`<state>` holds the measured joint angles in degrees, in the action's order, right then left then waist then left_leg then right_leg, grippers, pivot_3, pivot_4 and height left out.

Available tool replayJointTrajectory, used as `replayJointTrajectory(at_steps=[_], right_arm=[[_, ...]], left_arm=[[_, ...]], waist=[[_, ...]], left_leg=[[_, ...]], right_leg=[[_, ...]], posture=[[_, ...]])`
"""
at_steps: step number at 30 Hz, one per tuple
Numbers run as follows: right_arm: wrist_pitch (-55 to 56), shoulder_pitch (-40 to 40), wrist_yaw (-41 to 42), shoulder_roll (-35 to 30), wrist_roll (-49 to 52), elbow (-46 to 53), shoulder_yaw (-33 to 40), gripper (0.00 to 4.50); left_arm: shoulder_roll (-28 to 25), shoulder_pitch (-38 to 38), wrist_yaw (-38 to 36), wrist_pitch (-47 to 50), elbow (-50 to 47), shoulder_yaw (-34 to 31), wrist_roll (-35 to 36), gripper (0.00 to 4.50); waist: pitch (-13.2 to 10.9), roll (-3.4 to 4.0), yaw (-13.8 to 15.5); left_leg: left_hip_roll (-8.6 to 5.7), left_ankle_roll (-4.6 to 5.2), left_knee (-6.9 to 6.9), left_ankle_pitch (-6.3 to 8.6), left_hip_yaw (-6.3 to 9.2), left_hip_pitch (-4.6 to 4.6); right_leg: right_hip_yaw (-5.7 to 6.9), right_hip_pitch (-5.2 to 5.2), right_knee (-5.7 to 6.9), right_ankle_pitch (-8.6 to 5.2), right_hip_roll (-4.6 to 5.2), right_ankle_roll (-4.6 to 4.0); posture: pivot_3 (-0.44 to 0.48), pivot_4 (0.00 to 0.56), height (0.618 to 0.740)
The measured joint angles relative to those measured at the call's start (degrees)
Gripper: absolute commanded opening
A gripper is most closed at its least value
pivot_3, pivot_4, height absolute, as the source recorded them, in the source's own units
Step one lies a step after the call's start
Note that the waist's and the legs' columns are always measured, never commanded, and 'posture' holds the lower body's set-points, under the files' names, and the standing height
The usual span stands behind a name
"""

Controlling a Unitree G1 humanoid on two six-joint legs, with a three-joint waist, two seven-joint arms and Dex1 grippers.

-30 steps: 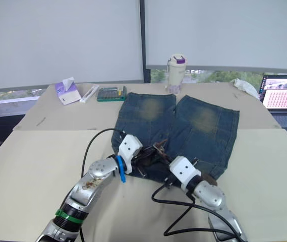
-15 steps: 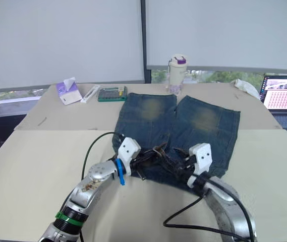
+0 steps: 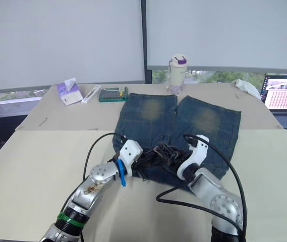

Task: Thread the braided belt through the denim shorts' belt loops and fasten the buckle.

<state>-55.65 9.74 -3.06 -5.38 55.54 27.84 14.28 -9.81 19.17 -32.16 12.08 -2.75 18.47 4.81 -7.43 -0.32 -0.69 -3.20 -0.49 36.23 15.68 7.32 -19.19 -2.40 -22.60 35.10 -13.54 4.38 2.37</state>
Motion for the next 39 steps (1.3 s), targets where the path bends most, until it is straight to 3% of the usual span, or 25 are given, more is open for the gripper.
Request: replayJointTrajectory(at_steps=[3,9,15,22,29,39], right_arm=[[-0.3,0.1,-1.8,0.0,1.2,-0.5,0.0,2.16],[-0.3,0.2,-3.3,0.1,3.7,-0.5,-0.3,0.05],[-0.2,0.1,-4.6,-0.7,4.3,-0.9,0.1,0.00],[-0.1,-1.7,-4.4,-4.6,8.7,-0.9,2.8,0.00],[0.0,-3.6,-2.2,-12.2,17.9,-1.3,8.2,0.00],[0.4,-6.0,1.2,-24.3,27.4,-4.5,13.7,0.00]], left_arm=[[0.0,-0.1,0.0,-0.9,0.3,0.1,-0.2,0.00],[0.0,-0.3,0.0,-1.4,0.7,0.3,-0.3,0.00],[-0.8,-2.2,-5.3,2.4,-0.8,-1.4,6.2,2.02],[-7.2,-5.5,-9.0,0.5,-1.6,-6.2,8.3,4.37],[-8.9,-6.4,-10.3,0.7,0.3,-15.5,14.3,4.44],[-8.9,-7.2,-9.5,0.3,4.8,-16.1,13.0,4.44]], waist=[[0.0,0.01,0.0],[0.0,0.03,-0.1],[0.0,0.05,-0.2],[0.0,0.09,-0.2],[0.1,0.09,0.1],[0.0,0.08,0.1]], left_leg=[[0.00,0.01,0.00,0.00,-0.04,0.00],[0.01,0.02,0.01,0.01,-0.09,0.00],[0.02,0.04,0.01,0.02,-0.10,0.00],[0.04,0.06,0.00,0.03,-0.10,0.00],[0.02,0.19,0.09,0.11,-0.15,-0.02],[0.03,0.27,0.11,0.15,-0.36,-0.04]], right_leg=[[0.00,0.00,0.00,0.00,0.00,0.00],[0.00,0.00,0.01,0.00,-0.02,0.01],[0.01,-0.01,0.02,-0.01,-0.03,0.01],[0.01,-0.04,0.02,-0.01,-0.04,0.00],[0.03,0.06,-0.04,-0.01,0.02,0.02],[0.02,0.14,-0.07,-0.01,0.02,0.02]], posture=[[0.000,0.150,0.740],[0.000,0.150,0.740],[0.000,0.150,0.740],[0.000,0.150,0.740],[0.000,0.150,0.740],[0.000,0.150,0.740]])
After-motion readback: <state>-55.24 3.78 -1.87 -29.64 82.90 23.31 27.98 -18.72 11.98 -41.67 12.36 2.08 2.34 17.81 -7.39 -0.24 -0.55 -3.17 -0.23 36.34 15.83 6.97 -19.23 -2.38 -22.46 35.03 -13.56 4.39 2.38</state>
